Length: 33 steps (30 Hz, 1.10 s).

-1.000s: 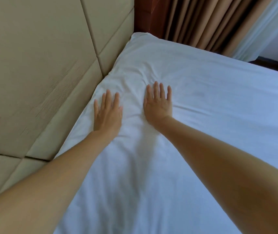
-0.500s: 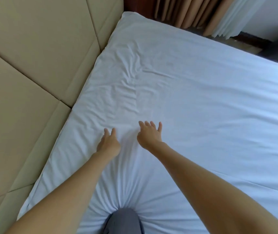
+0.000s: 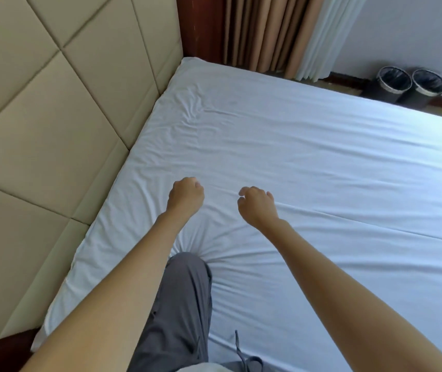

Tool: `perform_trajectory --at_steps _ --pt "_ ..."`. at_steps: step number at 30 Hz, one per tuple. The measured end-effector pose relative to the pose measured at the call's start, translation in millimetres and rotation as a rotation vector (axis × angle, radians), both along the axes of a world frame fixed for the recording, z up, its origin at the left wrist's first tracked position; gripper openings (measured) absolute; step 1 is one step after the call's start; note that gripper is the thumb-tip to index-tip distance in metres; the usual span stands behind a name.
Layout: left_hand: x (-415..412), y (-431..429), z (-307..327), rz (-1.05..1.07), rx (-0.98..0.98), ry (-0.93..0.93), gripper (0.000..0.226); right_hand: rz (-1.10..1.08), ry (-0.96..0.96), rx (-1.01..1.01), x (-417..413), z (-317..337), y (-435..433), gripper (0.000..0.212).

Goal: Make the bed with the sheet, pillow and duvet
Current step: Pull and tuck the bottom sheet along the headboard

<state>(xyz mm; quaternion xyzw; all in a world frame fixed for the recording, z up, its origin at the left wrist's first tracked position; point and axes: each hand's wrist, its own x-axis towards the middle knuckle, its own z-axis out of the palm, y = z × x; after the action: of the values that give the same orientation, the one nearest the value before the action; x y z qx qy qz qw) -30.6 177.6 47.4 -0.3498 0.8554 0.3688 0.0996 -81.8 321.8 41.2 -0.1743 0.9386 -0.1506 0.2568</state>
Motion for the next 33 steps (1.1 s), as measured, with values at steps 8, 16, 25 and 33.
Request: perform_trajectory --at_steps 8,16,25,33 --pt "91.7 43.7 9.9 0.131 -0.042 0.069 0.036 -0.014 -0.011 -0.093 86.1 3.4 29.4 0.03" --pt "163.5 33.9 -45.2 0.17 -0.028 -0.098 0.034 0.116 -0.121 -0.039 142.7 -46.2 16.8 0.037" --pt "257.3 37.5 -150.9 0.105 0.187 -0.455 0.055 0.316 -0.321 0.195 221.8 -151.3 30.5 0.052" --pt "312.4 45.5 -213.6 0.365 0.181 -0.519 0.048 0.377 -0.238 0.261 285.3 -208.6 48.5 0.049"
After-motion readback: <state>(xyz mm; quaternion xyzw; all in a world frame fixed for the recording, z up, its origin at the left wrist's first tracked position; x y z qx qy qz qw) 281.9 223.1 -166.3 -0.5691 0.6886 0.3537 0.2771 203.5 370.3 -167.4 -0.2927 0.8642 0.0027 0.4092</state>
